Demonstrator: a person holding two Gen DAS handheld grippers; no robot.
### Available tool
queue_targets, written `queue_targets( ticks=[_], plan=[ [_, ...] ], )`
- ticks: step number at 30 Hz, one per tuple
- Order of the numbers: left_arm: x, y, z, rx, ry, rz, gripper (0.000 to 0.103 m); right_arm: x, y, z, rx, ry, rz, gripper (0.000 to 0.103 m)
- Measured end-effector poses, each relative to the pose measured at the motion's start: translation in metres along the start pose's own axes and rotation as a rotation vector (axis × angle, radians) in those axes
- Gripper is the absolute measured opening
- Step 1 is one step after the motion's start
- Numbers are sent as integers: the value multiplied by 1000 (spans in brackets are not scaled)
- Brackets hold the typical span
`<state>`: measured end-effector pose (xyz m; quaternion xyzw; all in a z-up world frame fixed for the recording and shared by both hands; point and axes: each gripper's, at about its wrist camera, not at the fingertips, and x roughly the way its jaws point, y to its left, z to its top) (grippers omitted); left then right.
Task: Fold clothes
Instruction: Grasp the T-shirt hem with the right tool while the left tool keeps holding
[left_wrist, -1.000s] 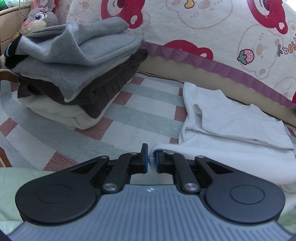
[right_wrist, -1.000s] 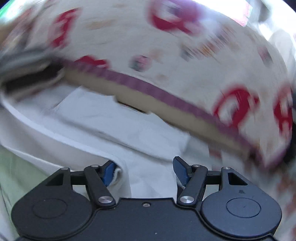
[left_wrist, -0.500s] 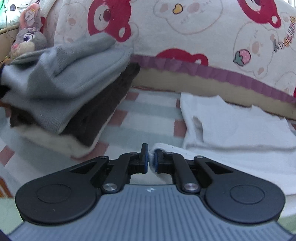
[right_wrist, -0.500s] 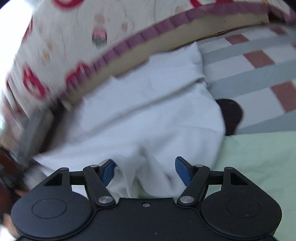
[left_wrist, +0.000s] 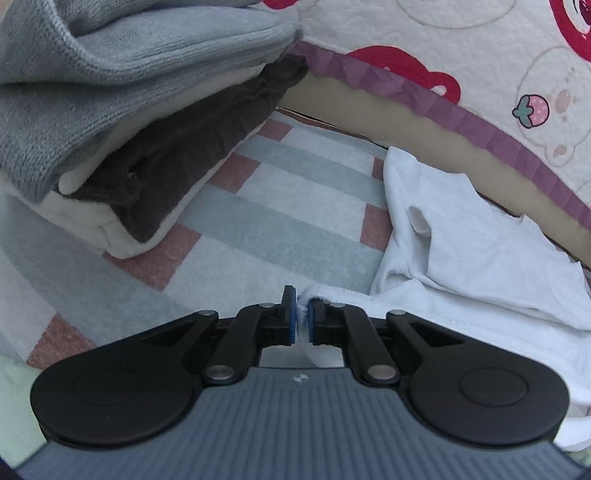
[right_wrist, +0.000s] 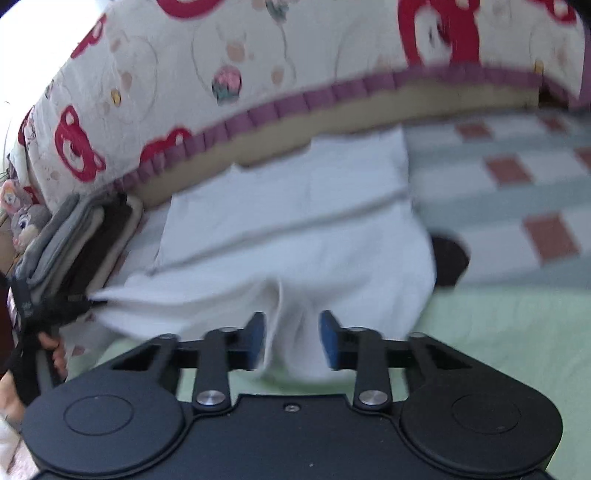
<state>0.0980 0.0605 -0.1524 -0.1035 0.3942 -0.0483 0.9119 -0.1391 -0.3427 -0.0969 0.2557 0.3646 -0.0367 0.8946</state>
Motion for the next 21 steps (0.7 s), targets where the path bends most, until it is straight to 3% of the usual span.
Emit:
queue_targets(
  ticks=[6, 11, 12, 13, 14, 15, 18, 21],
  plan=[
    [-1, 2, 0, -4, 0, -2, 6, 20, -1, -19, 79, 70, 51, 36],
    [0, 1, 0, 3, -3, 0, 6, 50, -5, -20, 87, 106, -31, 37],
    [-1, 1, -1, 9, -8, 1, 6, 56, -6, -19, 96, 110, -31, 35],
    [-2, 0, -1, 15, -12, 2, 6, 57, -3, -17, 86, 104, -19, 21],
    [-4, 0, -2, 22, -17, 2, 6, 56, 3, -15, 41, 97, -4, 8],
    [-7, 0, -2, 27, -22, 1, 6, 51, 12, -14, -37, 90, -16, 4],
    [-18, 3, -1, 0, -30, -11, 6, 20, 36, -10, -326, 77, -189, 4],
    [-37, 9, 1, -56, -28, -57, 6, -21, 41, -4, -488, 63, -362, 3]
  ],
)
